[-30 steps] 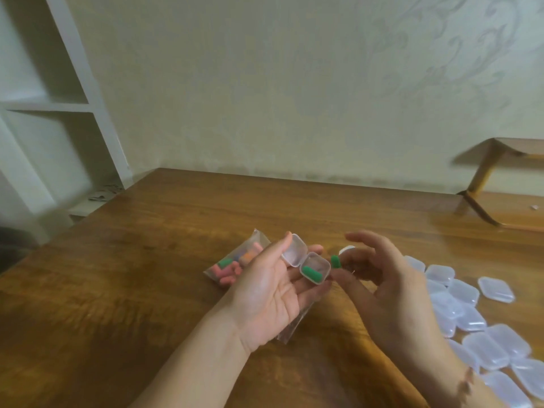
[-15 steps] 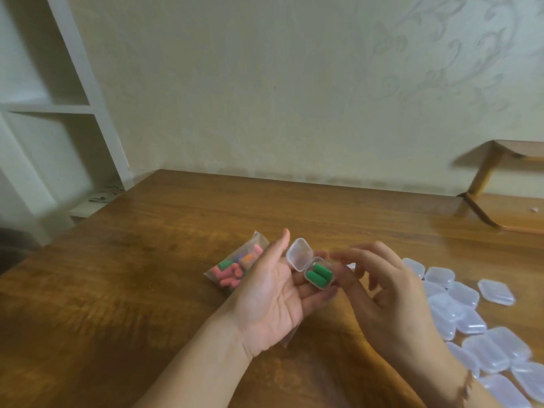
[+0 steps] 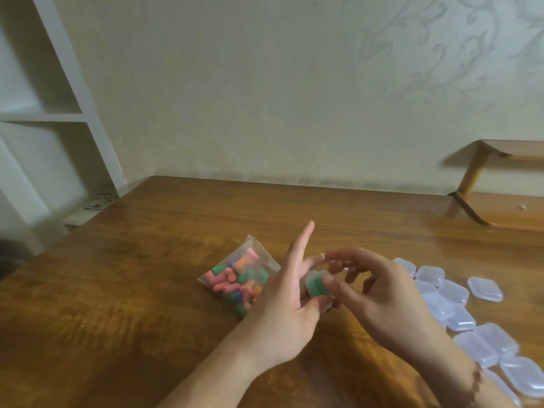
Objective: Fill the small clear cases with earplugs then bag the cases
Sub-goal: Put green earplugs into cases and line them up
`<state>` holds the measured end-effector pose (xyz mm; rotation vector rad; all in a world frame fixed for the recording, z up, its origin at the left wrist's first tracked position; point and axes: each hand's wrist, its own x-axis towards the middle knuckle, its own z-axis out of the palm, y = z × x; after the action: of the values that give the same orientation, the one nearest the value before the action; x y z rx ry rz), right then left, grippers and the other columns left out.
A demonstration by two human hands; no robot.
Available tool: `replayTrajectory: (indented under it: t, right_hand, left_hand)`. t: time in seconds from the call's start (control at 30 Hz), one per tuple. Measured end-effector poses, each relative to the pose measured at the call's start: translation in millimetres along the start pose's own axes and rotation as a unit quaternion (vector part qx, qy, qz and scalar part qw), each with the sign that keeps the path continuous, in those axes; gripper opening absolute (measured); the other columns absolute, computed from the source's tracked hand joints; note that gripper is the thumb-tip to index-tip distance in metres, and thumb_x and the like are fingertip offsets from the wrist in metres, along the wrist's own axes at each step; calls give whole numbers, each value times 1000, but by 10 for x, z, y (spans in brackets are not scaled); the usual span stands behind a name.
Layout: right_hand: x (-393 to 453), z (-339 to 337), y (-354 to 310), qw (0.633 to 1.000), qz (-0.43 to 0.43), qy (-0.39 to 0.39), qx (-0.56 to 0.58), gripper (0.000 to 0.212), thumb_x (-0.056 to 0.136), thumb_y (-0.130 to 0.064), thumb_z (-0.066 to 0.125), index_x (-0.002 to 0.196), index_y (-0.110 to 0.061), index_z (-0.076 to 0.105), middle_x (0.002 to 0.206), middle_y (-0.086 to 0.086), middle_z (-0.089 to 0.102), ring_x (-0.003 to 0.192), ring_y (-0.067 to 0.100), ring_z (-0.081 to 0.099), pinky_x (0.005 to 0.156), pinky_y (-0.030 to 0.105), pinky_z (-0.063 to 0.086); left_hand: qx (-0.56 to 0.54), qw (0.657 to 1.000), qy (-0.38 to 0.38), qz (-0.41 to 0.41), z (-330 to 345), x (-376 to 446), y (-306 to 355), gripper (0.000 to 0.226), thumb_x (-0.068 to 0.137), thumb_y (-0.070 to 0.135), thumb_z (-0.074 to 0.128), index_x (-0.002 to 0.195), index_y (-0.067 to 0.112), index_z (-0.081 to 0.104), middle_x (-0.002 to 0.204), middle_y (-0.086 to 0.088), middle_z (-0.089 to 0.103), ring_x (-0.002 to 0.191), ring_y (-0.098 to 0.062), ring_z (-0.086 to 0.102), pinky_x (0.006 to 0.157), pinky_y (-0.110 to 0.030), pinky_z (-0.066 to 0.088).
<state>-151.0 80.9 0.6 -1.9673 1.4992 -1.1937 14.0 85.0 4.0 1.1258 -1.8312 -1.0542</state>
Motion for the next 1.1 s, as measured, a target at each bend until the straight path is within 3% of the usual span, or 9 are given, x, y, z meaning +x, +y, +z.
replayTrajectory:
  t: [0.17,0.33,0.4,0.47,0.53,0.6,0.7,0.9,1.1]
  right_hand:
    - [-13,6,-74,989,44,-26,138,26,86,-11,71,103,-29,63,76,-1,73,57,11,66,53,13,46]
    - [30,-68,-84,972,117,39,200,20,82,-12,75,90,-16,56,68,0,74,49,9,62,48,16,45]
    - [61,-80,-14,988,98,36,116,13,84,-22,73,80,-19,61,66,-7,71,55,5,63,49,15,45]
    - [116,-105,110,995,67,49,-46,12,90,-36,63,80,-28,64,72,-15,68,74,3,62,59,16,47]
    - [185,-119,205,966,53,24,-252,18,95,-43,49,106,-38,62,109,-21,66,111,10,53,84,28,48]
    - [245,-102,297,925,63,-70,-367,37,98,-45,39,135,-44,43,146,-15,43,142,23,25,109,42,32]
    - [263,-67,327,901,53,-166,-398,44,100,-46,32,144,-46,28,158,-12,25,150,26,-3,116,60,2]
    - [211,-142,391,900,68,-92,-420,30,95,-40,48,124,-41,54,129,-13,62,149,20,16,116,55,-3]
    - [198,-194,397,915,49,-21,-401,20,88,-36,60,108,-34,62,107,-6,72,134,16,46,118,51,7]
  left_hand:
    - [-5,998,-19,52,5,3,-50,91,96,9,60,147,62,7,143,35,39,126,8,50,102,-21,47]
    - [192,960,111,173,79,74,-121,61,81,19,80,136,32,55,125,29,55,116,19,48,93,-7,45]
    - [281,934,134,173,128,136,-121,61,77,24,83,132,31,59,124,21,62,114,14,51,96,-10,42]
    - [365,908,132,154,172,203,-65,64,77,31,83,135,33,56,126,13,66,117,-4,58,99,-23,34]
    - [412,896,103,126,198,271,20,62,84,39,75,140,36,49,133,14,62,125,-11,55,104,-26,29]
    - [419,900,76,91,214,324,40,55,91,42,65,142,38,43,140,16,55,132,-10,46,114,-31,26]
    - [425,901,53,66,237,363,35,48,93,42,62,137,38,45,139,15,55,133,-8,44,119,-37,18]
    - [482,876,-13,33,299,418,32,43,93,38,64,134,31,52,140,6,58,146,-13,31,118,-56,-8]
    - [490,871,-4,30,309,438,-5,43,93,46,61,133,31,53,144,8,55,149,-13,24,116,-58,-12]
